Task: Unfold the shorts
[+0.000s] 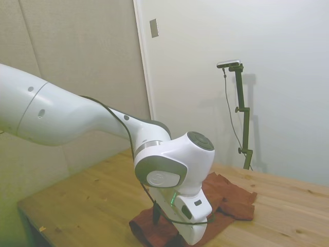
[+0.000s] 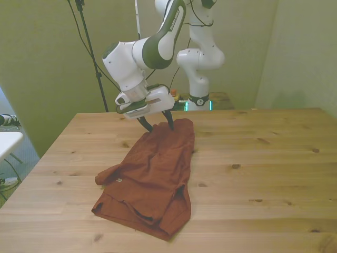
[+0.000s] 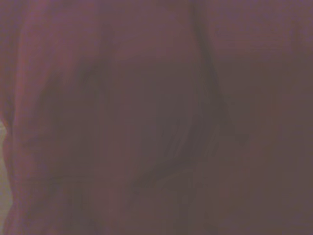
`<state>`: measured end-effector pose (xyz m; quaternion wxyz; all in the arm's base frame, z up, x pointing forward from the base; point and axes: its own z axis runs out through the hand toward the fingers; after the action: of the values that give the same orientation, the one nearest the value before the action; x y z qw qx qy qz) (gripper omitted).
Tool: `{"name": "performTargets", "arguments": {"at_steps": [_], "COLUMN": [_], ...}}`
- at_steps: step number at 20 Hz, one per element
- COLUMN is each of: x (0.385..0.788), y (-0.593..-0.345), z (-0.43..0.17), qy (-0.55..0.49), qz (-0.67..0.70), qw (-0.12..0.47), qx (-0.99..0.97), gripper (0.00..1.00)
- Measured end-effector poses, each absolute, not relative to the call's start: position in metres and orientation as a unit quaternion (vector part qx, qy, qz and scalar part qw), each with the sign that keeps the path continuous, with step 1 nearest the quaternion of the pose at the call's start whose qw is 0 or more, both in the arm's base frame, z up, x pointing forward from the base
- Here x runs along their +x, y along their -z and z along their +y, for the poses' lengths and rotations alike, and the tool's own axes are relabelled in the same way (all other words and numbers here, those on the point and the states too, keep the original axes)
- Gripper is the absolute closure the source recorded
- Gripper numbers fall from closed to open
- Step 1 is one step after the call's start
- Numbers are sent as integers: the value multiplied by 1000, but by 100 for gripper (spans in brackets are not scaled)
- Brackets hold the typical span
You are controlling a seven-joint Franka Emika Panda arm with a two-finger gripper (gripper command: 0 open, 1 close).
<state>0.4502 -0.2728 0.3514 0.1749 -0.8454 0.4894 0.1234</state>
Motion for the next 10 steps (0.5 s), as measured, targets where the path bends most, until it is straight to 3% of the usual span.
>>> {"name": "performTargets", "arguments": {"at_steps": [3,4,10], "x": [452,452,453], "y": [-354,-355,-355], "z": [-273,-273,-271], "qy": [-127,-127,-126], "qz": [483,482,468], "qw": [177,178,180], "qx": [-848,-849,-856], "gripper": [0,100,100]}}
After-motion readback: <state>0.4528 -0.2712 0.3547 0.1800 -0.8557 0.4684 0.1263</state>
